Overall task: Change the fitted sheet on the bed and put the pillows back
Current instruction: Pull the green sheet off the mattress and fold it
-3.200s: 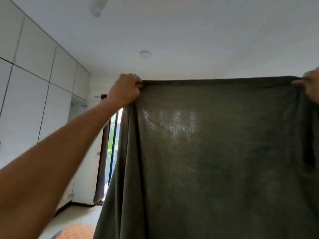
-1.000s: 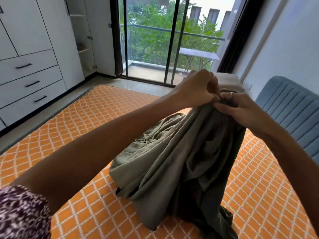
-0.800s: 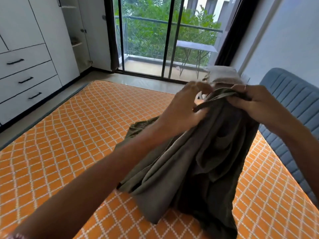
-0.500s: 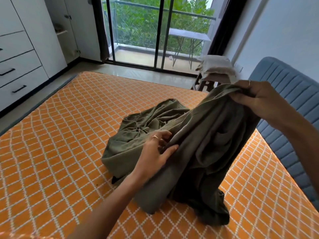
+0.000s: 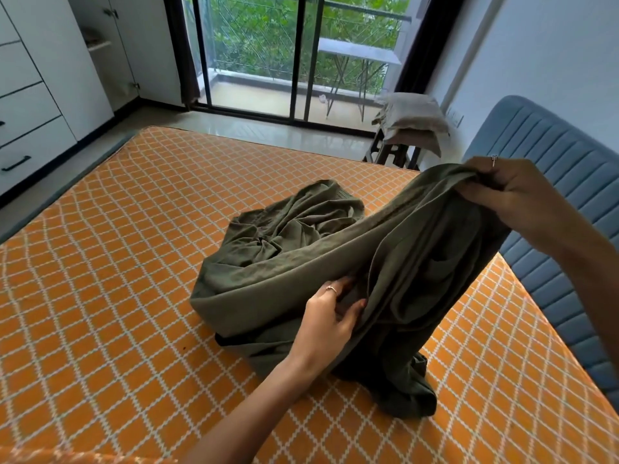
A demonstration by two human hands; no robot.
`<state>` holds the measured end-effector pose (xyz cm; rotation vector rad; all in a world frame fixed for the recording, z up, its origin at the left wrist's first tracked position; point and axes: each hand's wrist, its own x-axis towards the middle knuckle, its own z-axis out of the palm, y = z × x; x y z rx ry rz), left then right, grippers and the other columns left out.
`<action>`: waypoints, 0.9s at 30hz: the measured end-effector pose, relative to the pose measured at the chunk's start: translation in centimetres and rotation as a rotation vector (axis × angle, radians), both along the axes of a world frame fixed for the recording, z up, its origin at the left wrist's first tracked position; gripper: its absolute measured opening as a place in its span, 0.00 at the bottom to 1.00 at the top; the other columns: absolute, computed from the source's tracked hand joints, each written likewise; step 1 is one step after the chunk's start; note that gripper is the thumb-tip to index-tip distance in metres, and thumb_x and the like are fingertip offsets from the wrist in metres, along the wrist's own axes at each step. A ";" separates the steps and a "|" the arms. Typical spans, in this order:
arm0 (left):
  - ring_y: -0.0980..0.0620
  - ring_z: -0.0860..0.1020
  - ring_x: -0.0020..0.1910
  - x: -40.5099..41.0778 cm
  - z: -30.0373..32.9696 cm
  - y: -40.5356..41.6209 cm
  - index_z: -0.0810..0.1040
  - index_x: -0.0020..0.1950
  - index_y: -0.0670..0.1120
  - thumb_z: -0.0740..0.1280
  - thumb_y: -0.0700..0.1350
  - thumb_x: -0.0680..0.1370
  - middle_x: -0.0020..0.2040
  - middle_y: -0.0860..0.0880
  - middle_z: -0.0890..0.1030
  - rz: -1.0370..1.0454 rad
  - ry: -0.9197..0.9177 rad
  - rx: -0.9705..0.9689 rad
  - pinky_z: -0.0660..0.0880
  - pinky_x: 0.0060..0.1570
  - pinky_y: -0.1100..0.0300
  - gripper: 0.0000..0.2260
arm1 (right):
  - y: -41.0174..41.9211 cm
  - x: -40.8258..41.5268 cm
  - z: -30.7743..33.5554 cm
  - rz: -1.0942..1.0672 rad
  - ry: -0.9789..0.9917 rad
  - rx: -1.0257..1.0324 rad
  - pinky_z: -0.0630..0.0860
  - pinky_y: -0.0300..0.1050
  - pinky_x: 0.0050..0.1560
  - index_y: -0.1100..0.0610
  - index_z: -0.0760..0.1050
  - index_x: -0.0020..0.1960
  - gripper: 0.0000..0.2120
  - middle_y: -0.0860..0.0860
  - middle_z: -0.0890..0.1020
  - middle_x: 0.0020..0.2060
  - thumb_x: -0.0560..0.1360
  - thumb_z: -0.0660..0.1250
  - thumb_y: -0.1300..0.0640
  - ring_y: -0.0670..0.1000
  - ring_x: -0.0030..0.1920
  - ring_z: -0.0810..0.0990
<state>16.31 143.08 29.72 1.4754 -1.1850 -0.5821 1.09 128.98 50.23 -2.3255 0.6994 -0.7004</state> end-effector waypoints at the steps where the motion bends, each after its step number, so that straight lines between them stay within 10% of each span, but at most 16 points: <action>1: 0.62 0.79 0.44 -0.2 0.2 -0.2 0.75 0.66 0.44 0.69 0.45 0.78 0.56 0.49 0.79 -0.014 -0.025 -0.008 0.75 0.46 0.71 0.17 | 0.0 -0.1 0.0 -0.002 0.000 0.001 0.72 0.26 0.42 0.33 0.79 0.39 0.26 0.35 0.81 0.36 0.77 0.63 0.66 0.35 0.41 0.79; 15: 0.55 0.76 0.50 -1.0 0.5 -0.7 0.79 0.56 0.43 0.63 0.50 0.77 0.51 0.50 0.78 -0.127 -0.286 -0.061 0.75 0.50 0.62 0.14 | -0.1 -0.8 -0.1 0.007 -0.003 0.003 0.73 0.26 0.43 0.34 0.79 0.40 0.25 0.37 0.82 0.37 0.77 0.63 0.66 0.38 0.42 0.80; 22: 0.37 0.76 0.57 0.0 -1.4 -2.7 0.75 0.57 0.42 0.60 0.43 0.77 0.56 0.39 0.78 -0.066 -0.368 0.604 0.75 0.55 0.48 0.11 | -0.4 -0.4 0.1 0.003 0.018 -0.028 0.72 0.26 0.42 0.33 0.79 0.39 0.25 0.35 0.82 0.36 0.76 0.64 0.65 0.36 0.41 0.80; 27: 0.39 0.76 0.60 3.8 -6.2 -2.3 0.77 0.61 0.40 0.60 0.39 0.77 0.58 0.39 0.79 -0.022 -0.194 0.657 0.73 0.59 0.51 0.14 | -0.6 -0.2 0.5 0.012 -0.014 0.009 0.73 0.25 0.43 0.30 0.78 0.39 0.13 0.33 0.81 0.36 0.69 0.64 0.49 0.34 0.41 0.80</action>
